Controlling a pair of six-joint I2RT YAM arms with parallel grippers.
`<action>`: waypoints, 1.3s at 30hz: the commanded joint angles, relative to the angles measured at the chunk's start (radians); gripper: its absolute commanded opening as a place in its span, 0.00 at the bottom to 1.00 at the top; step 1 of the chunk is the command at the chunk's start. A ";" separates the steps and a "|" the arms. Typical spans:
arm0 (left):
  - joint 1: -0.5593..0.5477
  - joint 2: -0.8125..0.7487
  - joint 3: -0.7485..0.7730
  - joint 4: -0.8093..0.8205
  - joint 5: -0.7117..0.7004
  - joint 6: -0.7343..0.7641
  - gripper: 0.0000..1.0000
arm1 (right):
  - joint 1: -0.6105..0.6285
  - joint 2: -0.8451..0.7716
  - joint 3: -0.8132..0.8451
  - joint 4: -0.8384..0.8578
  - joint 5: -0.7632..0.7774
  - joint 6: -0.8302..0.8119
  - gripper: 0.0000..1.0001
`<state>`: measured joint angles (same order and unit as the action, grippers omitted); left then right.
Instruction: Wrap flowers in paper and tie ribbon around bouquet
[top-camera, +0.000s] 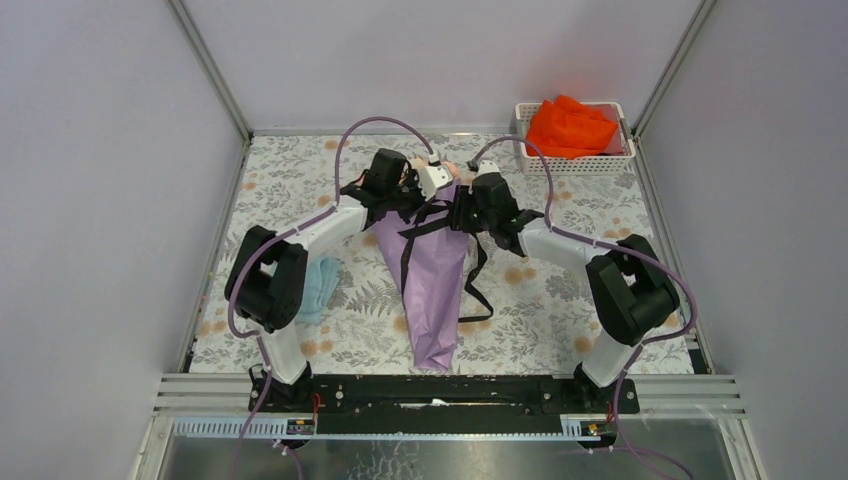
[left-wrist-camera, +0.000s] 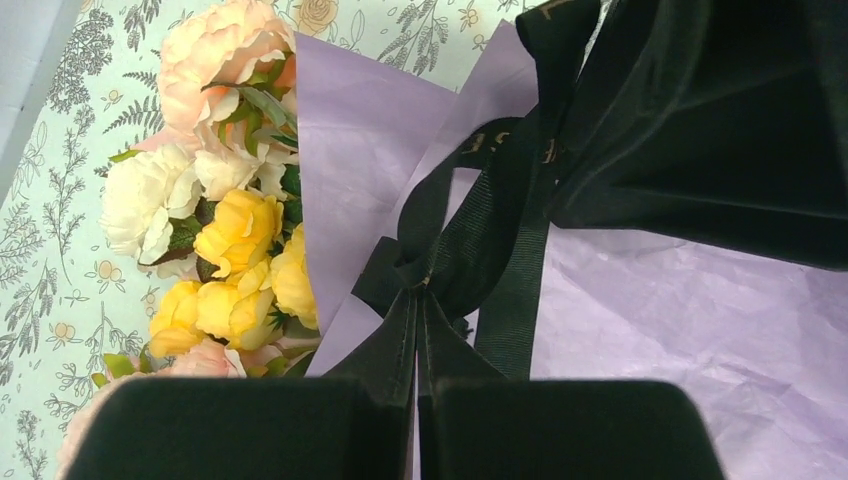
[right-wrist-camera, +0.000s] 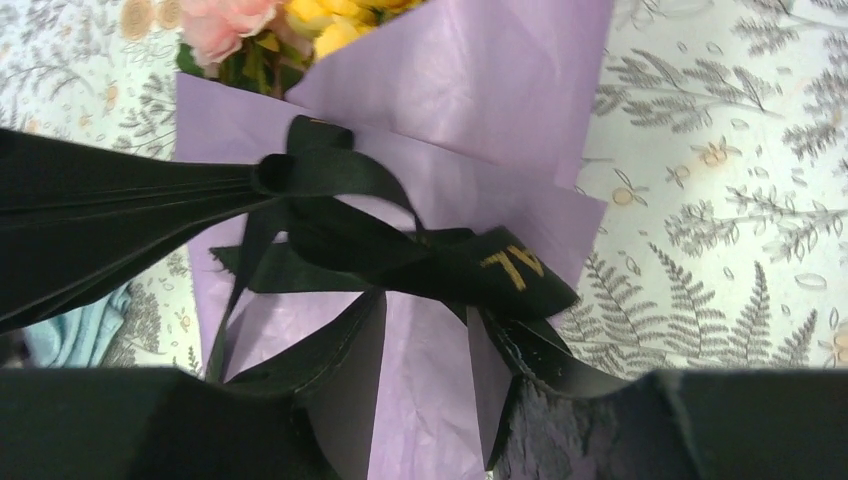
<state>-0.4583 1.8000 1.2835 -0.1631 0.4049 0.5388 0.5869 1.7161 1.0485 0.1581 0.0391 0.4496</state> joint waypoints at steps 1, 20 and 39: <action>0.003 0.029 0.035 0.090 -0.037 -0.009 0.00 | -0.019 -0.014 0.075 0.024 -0.219 -0.167 0.43; 0.036 0.068 0.052 0.088 0.024 -0.074 0.00 | -0.071 0.060 0.125 -0.005 -0.908 -1.152 0.64; 0.060 0.101 0.080 0.024 0.113 -0.093 0.00 | -0.090 0.273 0.335 -0.279 -0.798 -1.537 0.64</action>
<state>-0.4084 1.8858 1.3293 -0.1326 0.4877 0.4549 0.5030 1.9629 1.3003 -0.0734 -0.7746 -1.0321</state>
